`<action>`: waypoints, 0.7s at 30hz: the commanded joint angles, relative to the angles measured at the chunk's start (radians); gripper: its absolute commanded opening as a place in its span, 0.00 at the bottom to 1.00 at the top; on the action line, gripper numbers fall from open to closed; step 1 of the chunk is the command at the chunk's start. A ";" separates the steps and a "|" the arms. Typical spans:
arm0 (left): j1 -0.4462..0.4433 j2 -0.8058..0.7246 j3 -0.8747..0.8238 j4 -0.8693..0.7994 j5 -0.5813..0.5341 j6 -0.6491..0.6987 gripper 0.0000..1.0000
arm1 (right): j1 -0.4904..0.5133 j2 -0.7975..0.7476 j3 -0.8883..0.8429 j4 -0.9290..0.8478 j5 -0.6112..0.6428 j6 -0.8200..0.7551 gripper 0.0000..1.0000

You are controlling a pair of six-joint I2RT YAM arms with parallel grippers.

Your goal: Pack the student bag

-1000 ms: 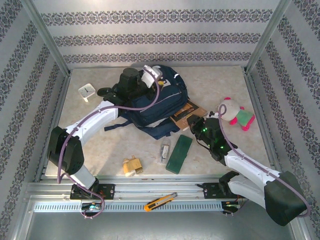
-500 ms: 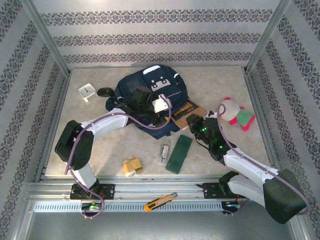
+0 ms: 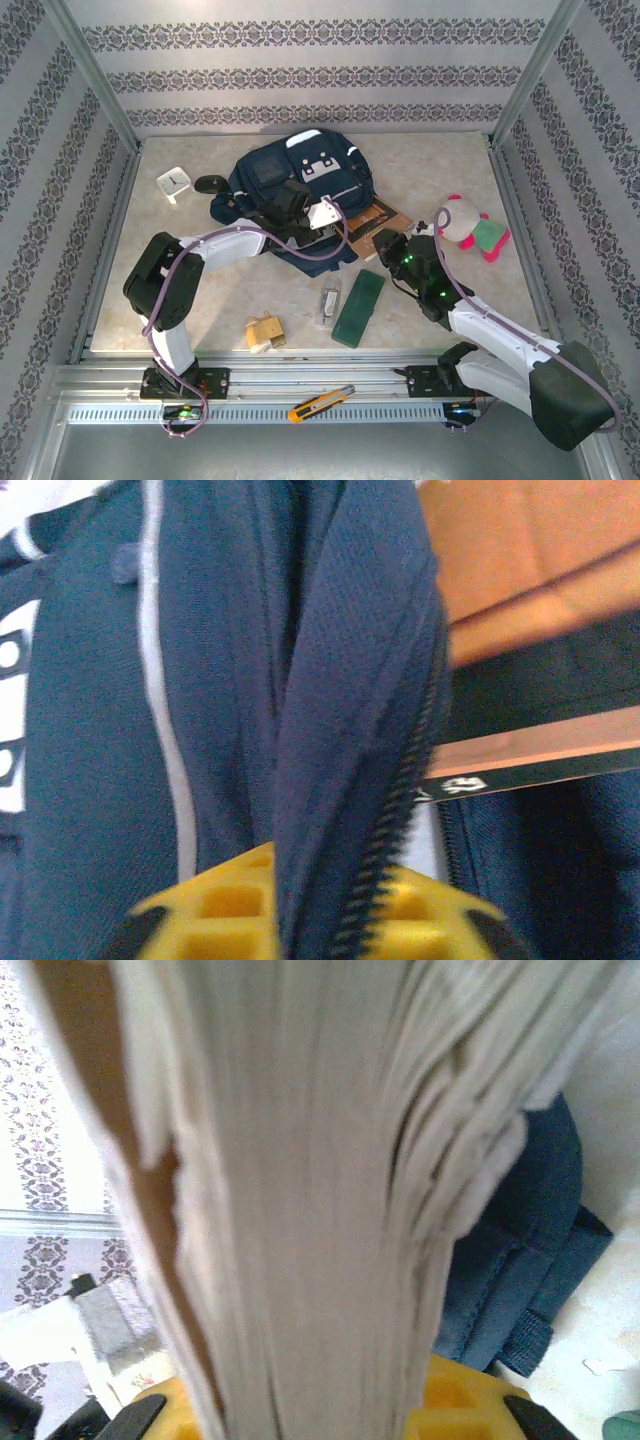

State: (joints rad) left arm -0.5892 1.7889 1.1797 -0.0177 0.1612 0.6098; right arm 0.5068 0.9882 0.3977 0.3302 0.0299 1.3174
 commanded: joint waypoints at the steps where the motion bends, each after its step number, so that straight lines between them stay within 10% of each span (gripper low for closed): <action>1: -0.005 -0.094 0.107 -0.005 -0.038 -0.086 0.00 | 0.003 -0.091 0.031 0.046 0.066 -0.043 0.00; 14: 0.013 -0.095 0.330 -0.014 -0.067 -0.268 0.00 | 0.019 0.029 0.053 0.271 0.008 -0.034 0.00; 21: 0.022 -0.089 0.389 -0.038 -0.123 -0.353 0.00 | 0.088 0.252 0.078 0.517 0.194 0.031 0.00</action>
State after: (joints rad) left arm -0.5797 1.7351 1.4895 -0.1322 0.0662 0.3439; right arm 0.5636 1.1969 0.4160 0.6117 0.1089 1.3277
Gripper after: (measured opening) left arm 0.100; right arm 0.131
